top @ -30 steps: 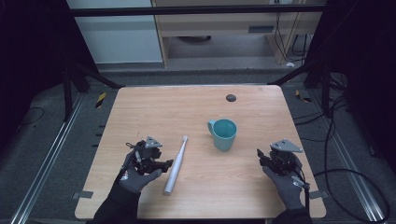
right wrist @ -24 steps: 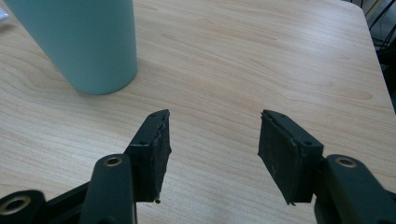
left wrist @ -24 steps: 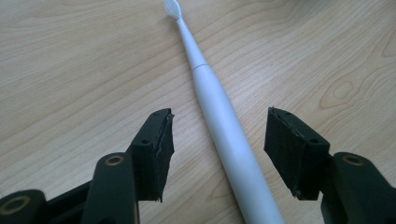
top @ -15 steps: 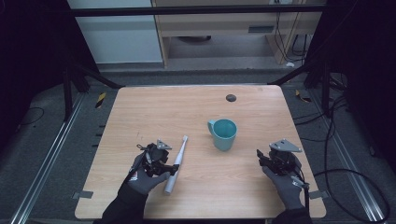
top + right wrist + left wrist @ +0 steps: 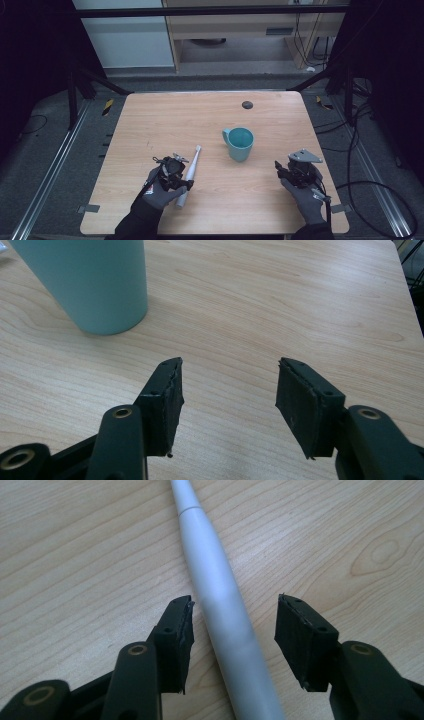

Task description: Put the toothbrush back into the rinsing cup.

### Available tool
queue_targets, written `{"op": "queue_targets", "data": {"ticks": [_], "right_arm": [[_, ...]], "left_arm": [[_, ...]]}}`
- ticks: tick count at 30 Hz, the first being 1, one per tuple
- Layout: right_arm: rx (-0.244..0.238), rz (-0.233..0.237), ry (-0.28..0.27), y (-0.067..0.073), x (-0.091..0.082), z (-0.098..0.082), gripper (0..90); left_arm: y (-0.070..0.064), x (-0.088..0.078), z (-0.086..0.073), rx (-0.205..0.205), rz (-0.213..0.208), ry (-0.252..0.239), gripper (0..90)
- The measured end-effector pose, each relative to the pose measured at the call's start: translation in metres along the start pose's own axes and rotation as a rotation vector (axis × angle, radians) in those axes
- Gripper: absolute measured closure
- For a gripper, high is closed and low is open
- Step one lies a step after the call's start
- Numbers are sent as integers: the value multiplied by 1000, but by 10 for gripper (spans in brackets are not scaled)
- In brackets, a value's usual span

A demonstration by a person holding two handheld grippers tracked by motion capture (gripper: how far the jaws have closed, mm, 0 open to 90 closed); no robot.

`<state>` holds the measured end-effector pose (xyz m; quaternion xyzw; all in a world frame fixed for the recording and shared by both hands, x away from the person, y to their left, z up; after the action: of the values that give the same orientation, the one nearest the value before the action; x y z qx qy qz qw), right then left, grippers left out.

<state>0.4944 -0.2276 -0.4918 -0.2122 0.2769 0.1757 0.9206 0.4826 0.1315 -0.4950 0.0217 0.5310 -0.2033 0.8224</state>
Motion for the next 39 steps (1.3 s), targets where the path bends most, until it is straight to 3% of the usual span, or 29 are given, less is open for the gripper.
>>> {"op": "queue_targets", "data": {"ticks": [22, 30, 39], "right_arm": [[2, 6, 9, 0, 1, -1, 443], [2, 9, 11, 1, 1, -1, 443], [-2, 9, 12, 1, 2, -1, 443]], "left_arm": [[2, 18, 1, -73, 25, 123, 585], [4, 20, 2, -77, 35, 136, 645], [4, 21, 3, -71, 34, 160, 646]]}}
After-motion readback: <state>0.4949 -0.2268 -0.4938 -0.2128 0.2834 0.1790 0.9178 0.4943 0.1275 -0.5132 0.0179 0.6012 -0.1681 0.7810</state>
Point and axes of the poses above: each handheld gripper's, and its own axes: x roughly forward along the jaws, z roughly out of its top, y roughly to its left, the point moved 5 cm from there along x, roughly forward along the jaws, and after that the axes turned 15 degrees about -x, right-handed, at the moved point
